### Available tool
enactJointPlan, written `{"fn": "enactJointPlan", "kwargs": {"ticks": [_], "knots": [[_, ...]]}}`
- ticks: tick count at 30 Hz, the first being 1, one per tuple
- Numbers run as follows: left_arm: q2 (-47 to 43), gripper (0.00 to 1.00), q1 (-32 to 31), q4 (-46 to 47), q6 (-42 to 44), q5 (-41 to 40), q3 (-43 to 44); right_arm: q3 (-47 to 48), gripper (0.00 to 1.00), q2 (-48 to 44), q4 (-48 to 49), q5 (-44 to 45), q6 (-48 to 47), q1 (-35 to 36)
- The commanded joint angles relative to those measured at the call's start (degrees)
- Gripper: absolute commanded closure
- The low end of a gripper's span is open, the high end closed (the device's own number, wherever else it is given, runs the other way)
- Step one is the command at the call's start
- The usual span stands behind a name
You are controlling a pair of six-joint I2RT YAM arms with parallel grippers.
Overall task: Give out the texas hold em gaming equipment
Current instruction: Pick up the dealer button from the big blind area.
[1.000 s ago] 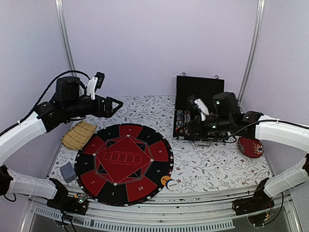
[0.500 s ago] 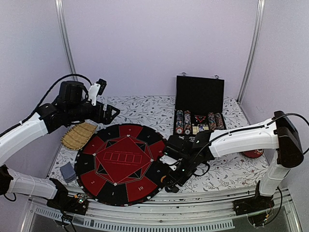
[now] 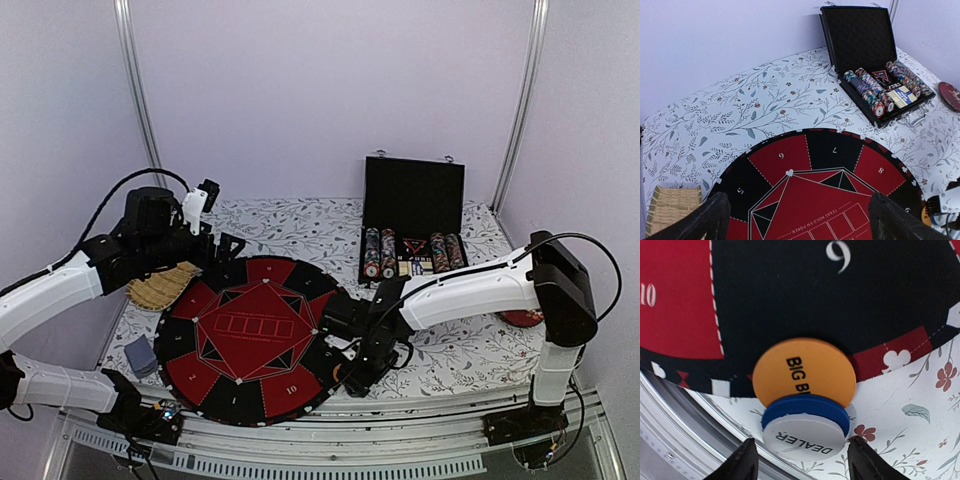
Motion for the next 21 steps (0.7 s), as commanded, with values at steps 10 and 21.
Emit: {"fn": "enactJointPlan", "kwargs": {"ticks": [10, 21], "knots": [[-0.56, 0.02, -0.31, 2.82, 1.64, 0.13, -1.35, 1.55, 0.44, 2.31, -3.31, 4.37, 1.88, 1.11], [-1.00, 0.02, -0.31, 3.28, 2.05, 0.03, -1.96, 0.99, 0.69, 1.25, -4.57, 4.62, 1.21, 1.30]]}}
